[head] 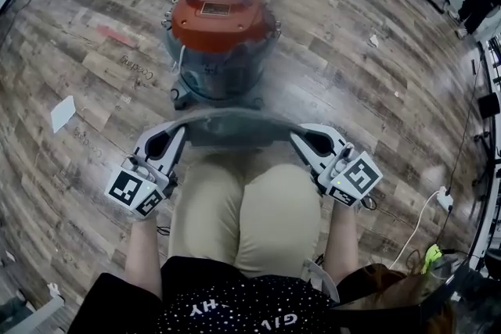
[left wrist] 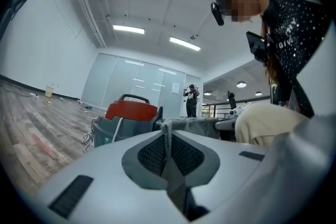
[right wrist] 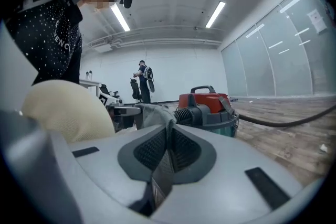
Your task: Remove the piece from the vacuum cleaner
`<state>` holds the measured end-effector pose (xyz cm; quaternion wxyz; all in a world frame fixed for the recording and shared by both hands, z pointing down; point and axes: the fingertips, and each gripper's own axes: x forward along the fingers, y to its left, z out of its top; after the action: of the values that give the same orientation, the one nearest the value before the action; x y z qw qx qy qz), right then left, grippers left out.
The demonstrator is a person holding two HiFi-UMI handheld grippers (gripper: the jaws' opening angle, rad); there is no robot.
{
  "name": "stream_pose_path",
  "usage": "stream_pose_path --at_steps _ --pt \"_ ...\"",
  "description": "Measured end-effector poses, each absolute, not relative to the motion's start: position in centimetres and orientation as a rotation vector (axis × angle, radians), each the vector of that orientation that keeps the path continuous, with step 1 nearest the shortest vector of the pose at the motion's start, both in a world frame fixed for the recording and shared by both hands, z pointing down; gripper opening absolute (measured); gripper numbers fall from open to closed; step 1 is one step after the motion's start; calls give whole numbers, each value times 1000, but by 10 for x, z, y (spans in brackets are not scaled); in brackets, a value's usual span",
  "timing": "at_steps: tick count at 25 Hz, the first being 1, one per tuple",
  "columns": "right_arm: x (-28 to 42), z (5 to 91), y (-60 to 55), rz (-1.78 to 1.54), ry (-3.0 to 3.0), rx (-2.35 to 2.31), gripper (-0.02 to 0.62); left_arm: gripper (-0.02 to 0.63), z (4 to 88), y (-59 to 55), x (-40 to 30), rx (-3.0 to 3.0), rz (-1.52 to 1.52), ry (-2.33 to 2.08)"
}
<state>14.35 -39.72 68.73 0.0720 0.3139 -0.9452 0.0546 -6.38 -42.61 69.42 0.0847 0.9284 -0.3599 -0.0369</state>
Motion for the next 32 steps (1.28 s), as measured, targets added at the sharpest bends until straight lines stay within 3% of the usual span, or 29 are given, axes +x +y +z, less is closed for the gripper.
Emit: stream_pose_path --at_steps 8,10,11,13,15,18,22,25,27,28,29,30,32 --pt "135 706 -403 201 -2831 938 25 21 708 -446 -66 2720 -83 -1166" --pt "134 721 -397 319 -2818 894 26 57 720 -443 -70 2686 -39 -1186" --pt "135 726 -396 373 -2816 905 49 92 723 -440 -75 2665 -52 -1196" --pt "143 731 -400 463 -2815 990 186 212 730 -437 -86 2608 -97 -1211" --pt "151 737 -405 518 -2790 1080 247 273 741 -435 -92 2569 -64 -1204" --pt "161 742 -416 531 -2737 1206 249 273 747 -437 -94 2580 26 -1225" --pt "165 722 -420 510 -2813 1259 249 273 719 -449 -110 2528 -218 -1323" --pt "165 702 -415 462 -2895 1232 249 273 707 -449 -109 2588 -222 -1311" --pt "161 697 -413 413 -2899 1194 247 270 707 -445 -100 2646 -158 -1281" --pt "157 697 -412 382 -2885 1179 226 237 709 -443 -96 2669 -104 -1280" --pt "154 697 -412 355 -2867 1172 110 97 713 -440 -92 2687 -43 -1282" --pt "151 699 -411 345 -2851 1167 11 9 716 -438 -88 2696 6 -1276" --pt "144 702 -409 366 -2847 1134 11 8 717 -435 -77 2699 23 -1226"
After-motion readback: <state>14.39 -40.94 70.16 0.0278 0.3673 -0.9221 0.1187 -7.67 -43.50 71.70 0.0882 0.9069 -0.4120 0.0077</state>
